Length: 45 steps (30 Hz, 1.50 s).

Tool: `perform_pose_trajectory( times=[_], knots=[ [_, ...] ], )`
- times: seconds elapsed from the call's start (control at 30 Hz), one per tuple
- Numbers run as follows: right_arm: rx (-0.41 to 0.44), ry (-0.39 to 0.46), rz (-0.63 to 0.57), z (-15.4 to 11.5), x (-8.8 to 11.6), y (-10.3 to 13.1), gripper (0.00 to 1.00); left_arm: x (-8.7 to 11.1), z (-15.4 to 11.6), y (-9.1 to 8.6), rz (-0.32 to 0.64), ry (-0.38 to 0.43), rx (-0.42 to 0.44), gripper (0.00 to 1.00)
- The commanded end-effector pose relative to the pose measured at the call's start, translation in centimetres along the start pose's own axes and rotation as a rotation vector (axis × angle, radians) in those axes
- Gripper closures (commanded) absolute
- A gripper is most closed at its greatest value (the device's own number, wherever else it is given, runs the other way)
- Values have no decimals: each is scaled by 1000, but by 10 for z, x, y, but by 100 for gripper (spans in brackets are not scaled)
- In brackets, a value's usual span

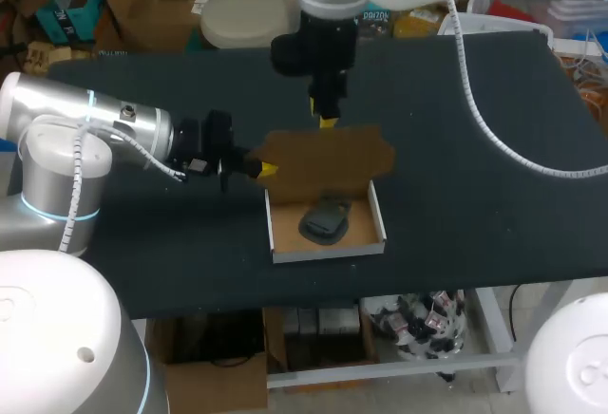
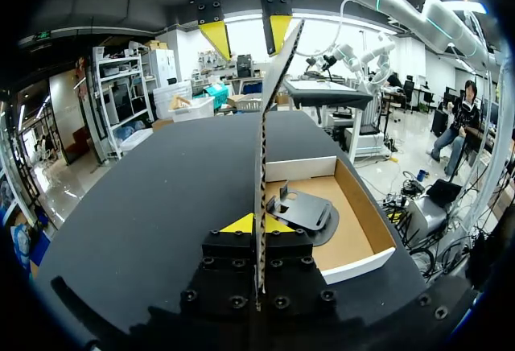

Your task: Assemble the packaging by folding the flat box into shape, placing the metal phone stand inside, and closing the box properly

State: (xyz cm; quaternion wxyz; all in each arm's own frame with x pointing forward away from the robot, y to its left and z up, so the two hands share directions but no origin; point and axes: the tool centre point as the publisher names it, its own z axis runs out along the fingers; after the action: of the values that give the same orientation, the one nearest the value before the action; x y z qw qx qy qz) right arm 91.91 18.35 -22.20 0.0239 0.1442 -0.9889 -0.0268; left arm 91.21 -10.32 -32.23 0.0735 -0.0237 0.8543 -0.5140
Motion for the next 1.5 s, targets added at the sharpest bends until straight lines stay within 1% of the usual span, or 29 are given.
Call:
perform_pose_trajectory(
  times=[0.03,0.37,0.7,0.9,1.07,1.33,1.4,1.5],
  knots=[
    [8,-16,3,1,9,2,55,0,1,1,0,1,1,100],
    [35,-13,11,9,11,3,53,0,1,1,0,1,1,100],
    [34,-3,23,18,8,0,50,0,1,1,0,1,1,100],
    [31,2,26,23,6,1,41,0,1,1,0,1,1,100],
    [26,3,23,26,3,2,38,0,1,1,0,1,1,100],
    [24,15,20,34,-1,3,39,0,1,1,0,1,1,100],
    [24,19,19,36,-2,3,42,0,1,1,0,1,1,100],
    [23,26,18,38,-4,2,43,0,1,1,0,1,1,100]
  ],
)
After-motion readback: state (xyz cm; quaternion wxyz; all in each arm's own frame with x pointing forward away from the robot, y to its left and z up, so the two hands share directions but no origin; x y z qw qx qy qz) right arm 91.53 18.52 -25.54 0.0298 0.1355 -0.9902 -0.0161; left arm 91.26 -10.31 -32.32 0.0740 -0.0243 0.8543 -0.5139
